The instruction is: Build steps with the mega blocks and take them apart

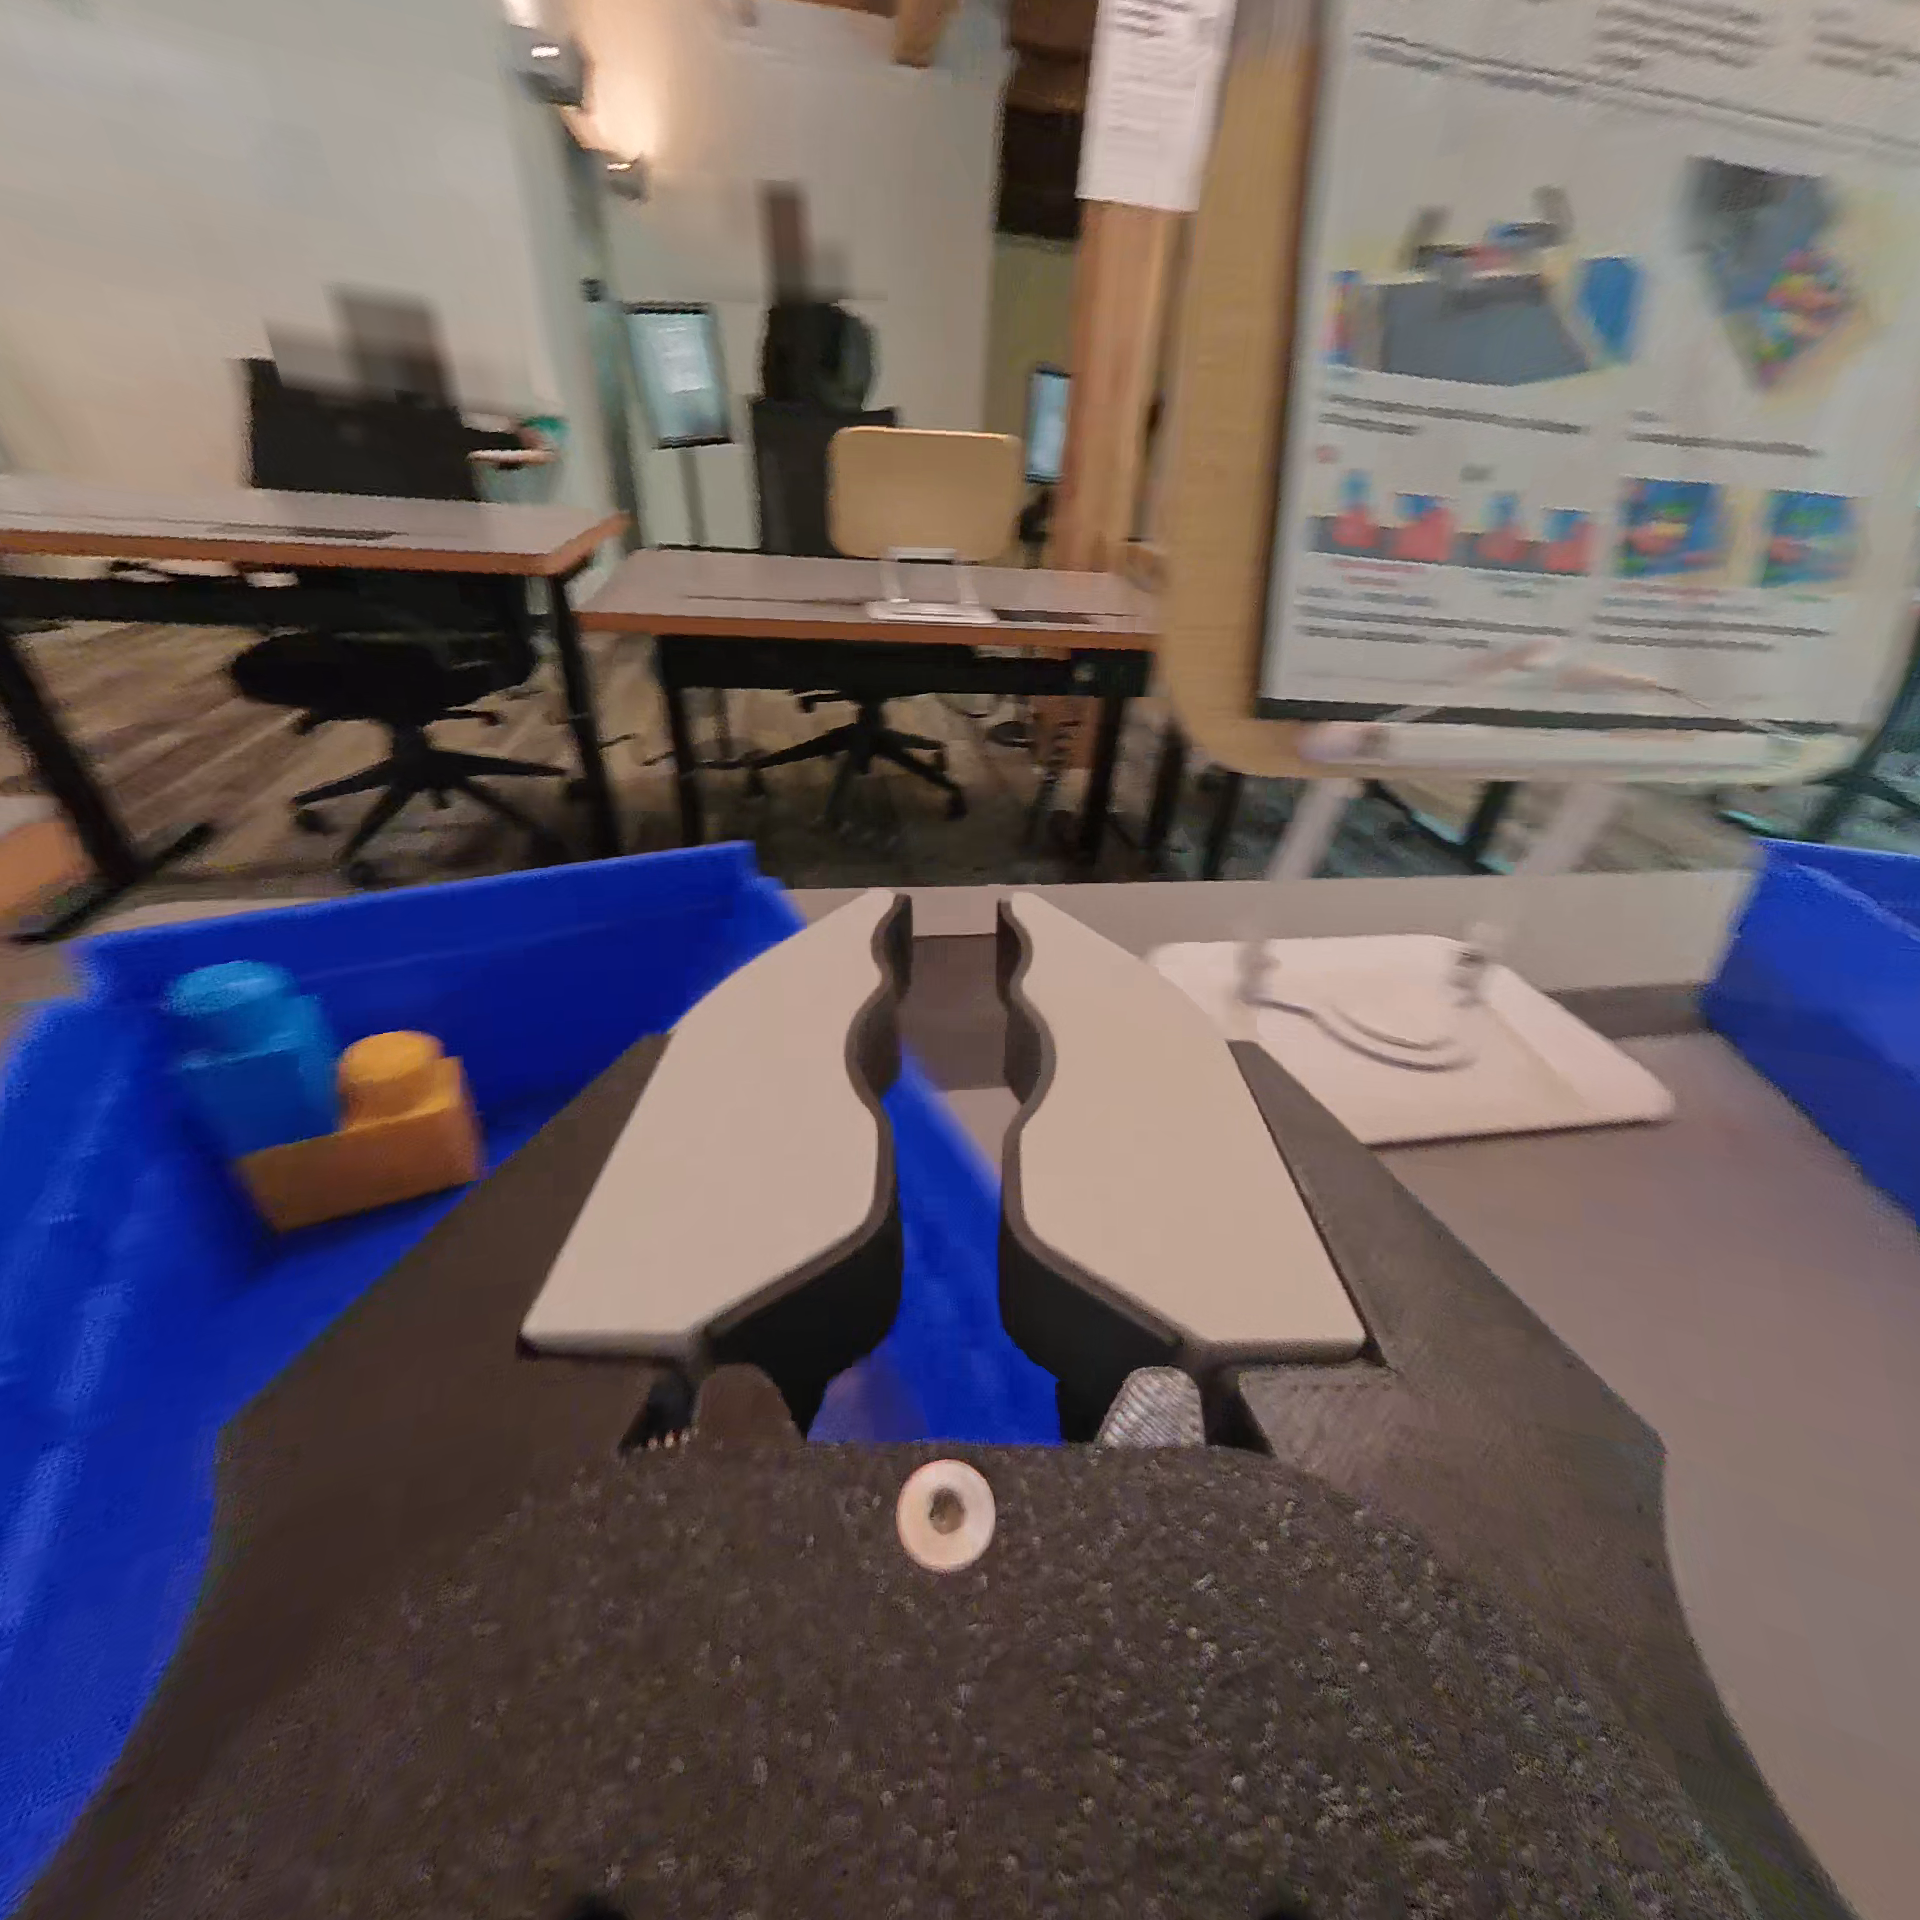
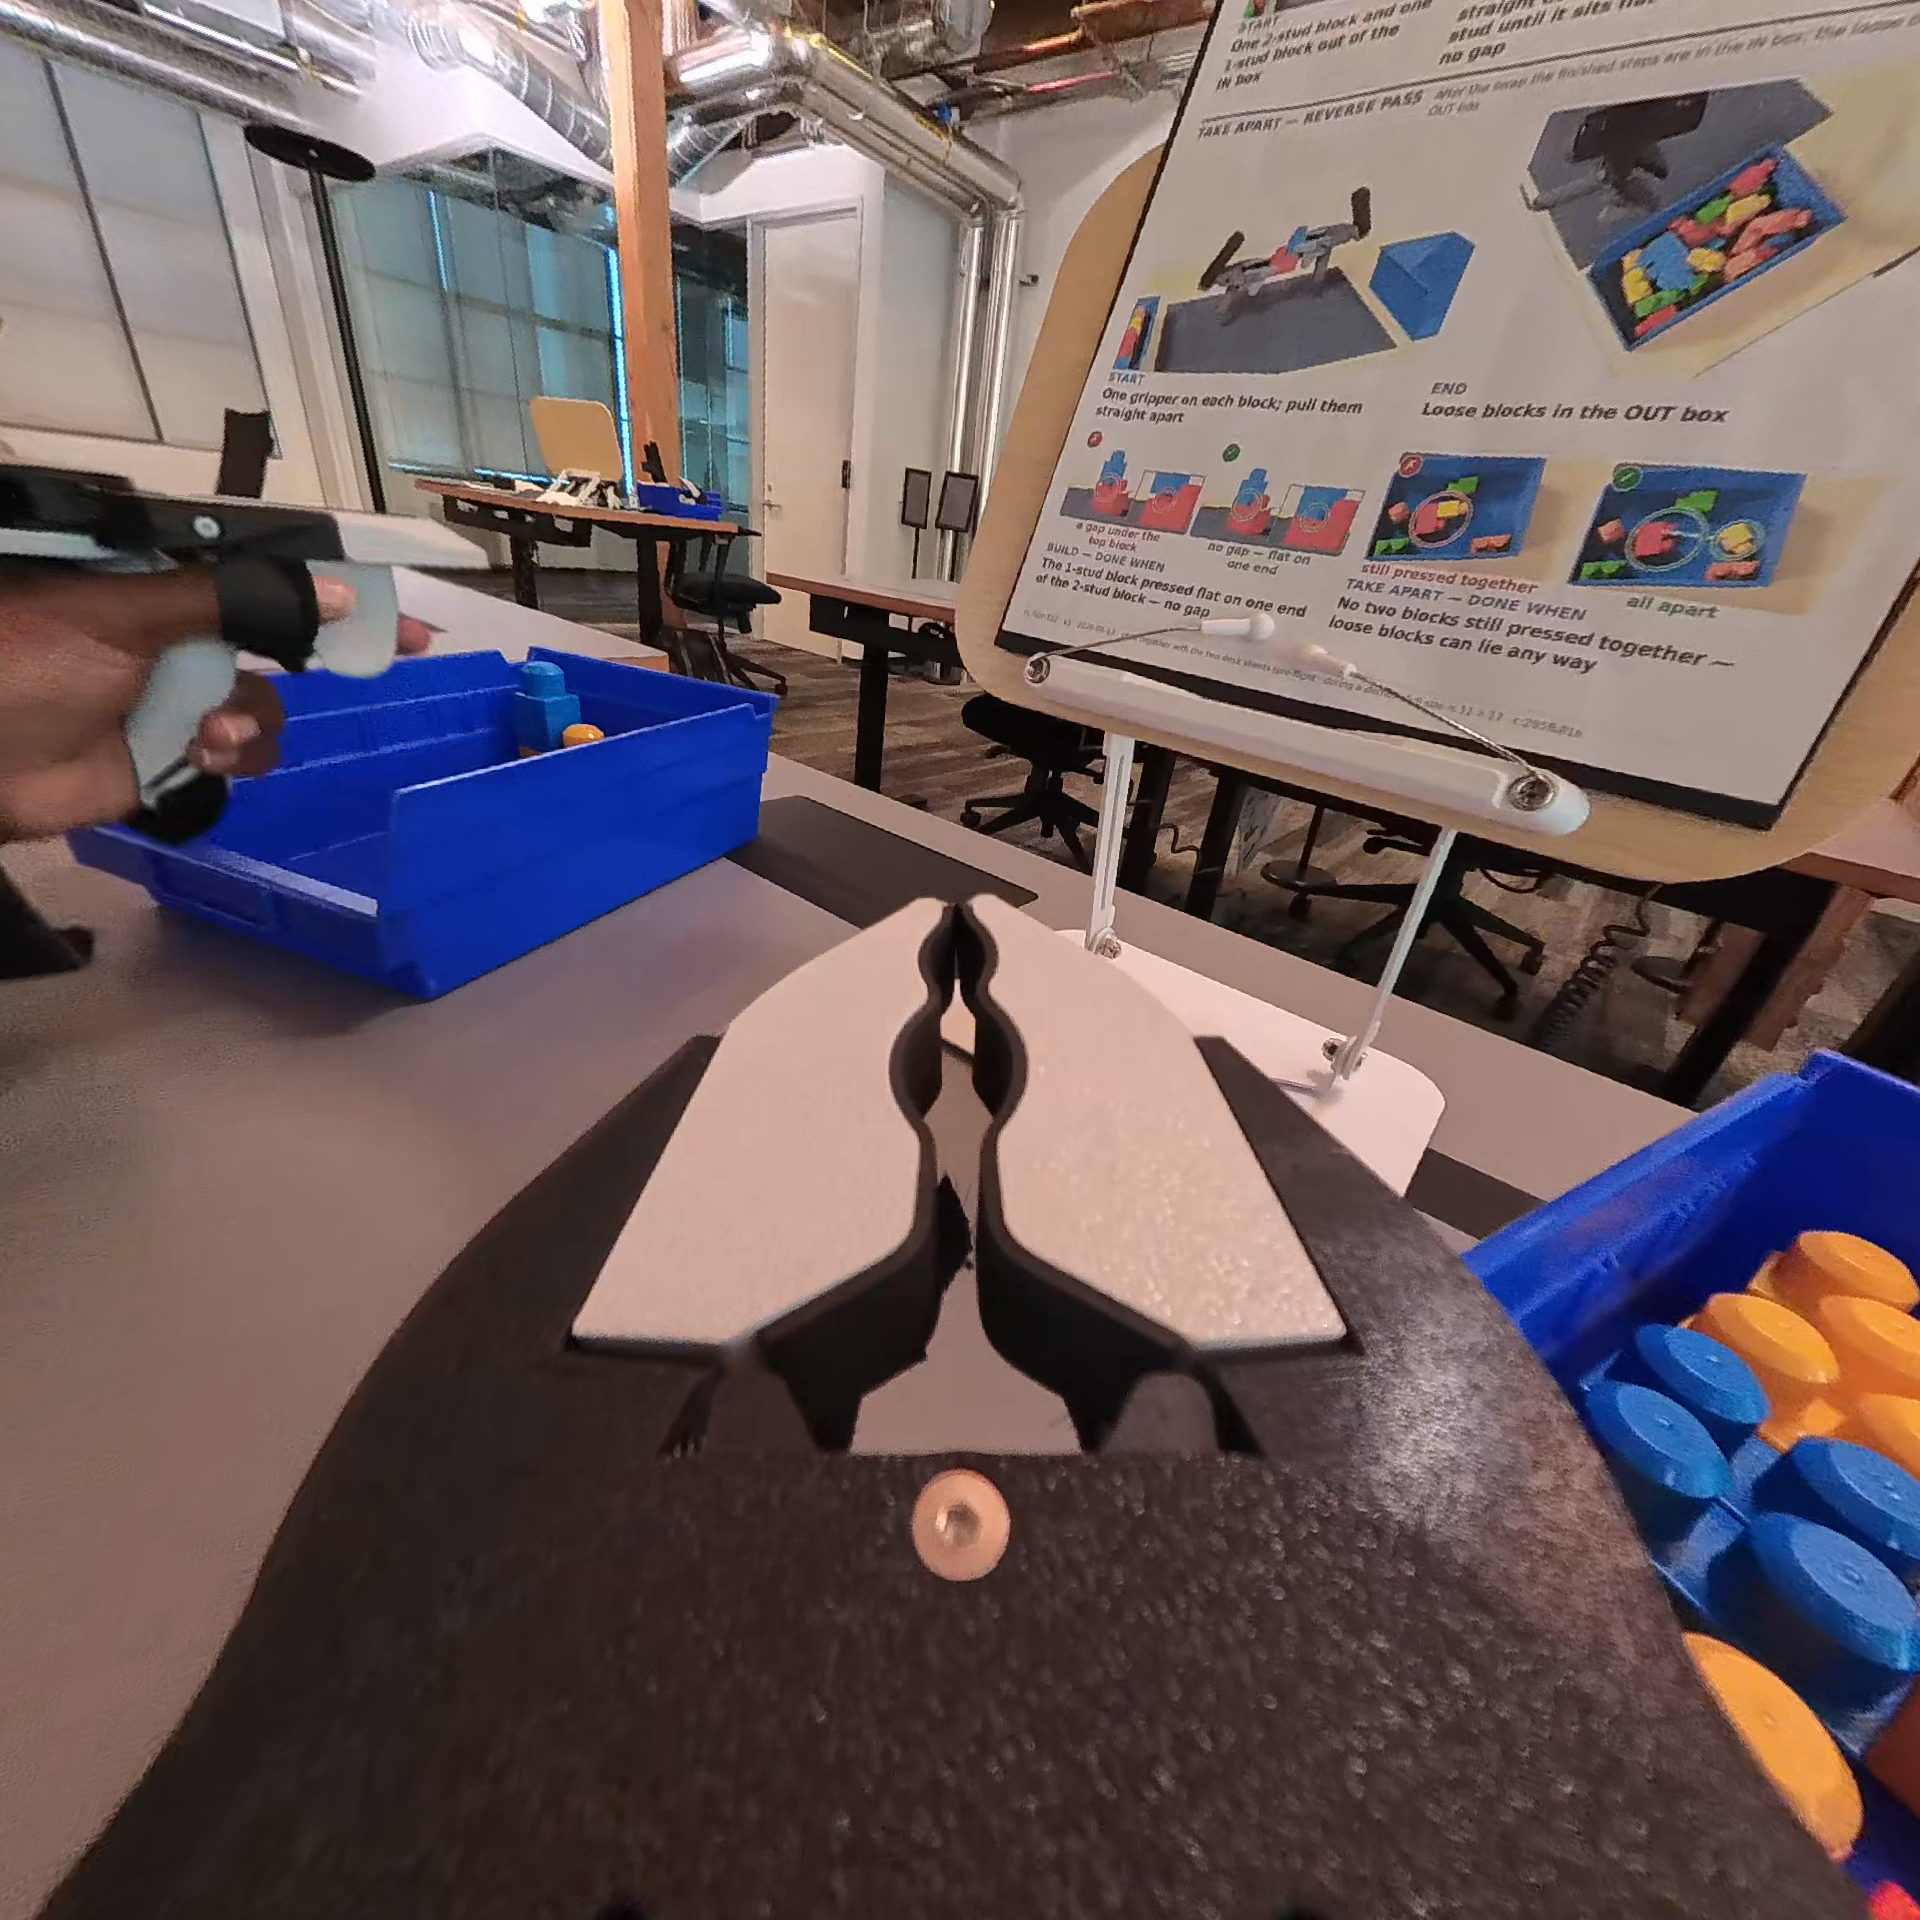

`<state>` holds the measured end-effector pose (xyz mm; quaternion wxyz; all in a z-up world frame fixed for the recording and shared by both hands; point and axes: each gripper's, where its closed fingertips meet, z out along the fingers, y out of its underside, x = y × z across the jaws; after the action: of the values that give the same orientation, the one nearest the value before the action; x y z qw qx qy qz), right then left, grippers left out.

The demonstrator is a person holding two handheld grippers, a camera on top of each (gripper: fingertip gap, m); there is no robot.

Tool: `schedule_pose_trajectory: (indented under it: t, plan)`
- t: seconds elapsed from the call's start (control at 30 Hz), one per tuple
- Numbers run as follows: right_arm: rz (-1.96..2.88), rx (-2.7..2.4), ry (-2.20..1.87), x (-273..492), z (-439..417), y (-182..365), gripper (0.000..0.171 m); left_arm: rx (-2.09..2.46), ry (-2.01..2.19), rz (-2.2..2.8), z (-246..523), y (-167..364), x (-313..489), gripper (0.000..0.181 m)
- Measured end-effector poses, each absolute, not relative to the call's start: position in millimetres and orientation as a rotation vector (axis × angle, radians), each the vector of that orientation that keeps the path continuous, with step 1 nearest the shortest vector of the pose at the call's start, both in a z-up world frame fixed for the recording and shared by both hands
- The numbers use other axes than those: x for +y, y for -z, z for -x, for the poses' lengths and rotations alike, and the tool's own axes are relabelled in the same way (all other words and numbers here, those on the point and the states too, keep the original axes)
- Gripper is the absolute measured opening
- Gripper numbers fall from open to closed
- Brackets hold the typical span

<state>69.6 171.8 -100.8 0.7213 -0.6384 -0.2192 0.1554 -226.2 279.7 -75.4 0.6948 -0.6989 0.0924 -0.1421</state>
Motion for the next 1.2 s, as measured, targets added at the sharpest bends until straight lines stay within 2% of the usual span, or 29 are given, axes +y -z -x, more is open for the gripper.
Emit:
schedule_pose_trajectory:
  t: [0.27, 0.4, 0.57, 1.2]
  plan:
    - [1.421, -0.472, -0.339, 175.9, -74.4, 102.8, 0.000, -0.017, 0.059, 1.727, 328.0, 100.5, 335.9, 0.057]
    - [1.415, -0.455, -0.340, 176.5, -78.9, 100.5, 0.000, -0.078, -0.011, 1.856, 352.1, 125.8, 361.8, 0.067]
    - [1.421, -0.440, -0.365, 177.7, -80.6, 101.3, 0.000, -0.135, -0.119, 1.955, 374.4, 151.1, 387.7, 0.069]
    - [1.425, -0.450, -0.413, 176.8, -77.8, 101.7, 0.000, -0.211, -0.351, 2.083, 407.4, 171.4, 436.5, 0.055]
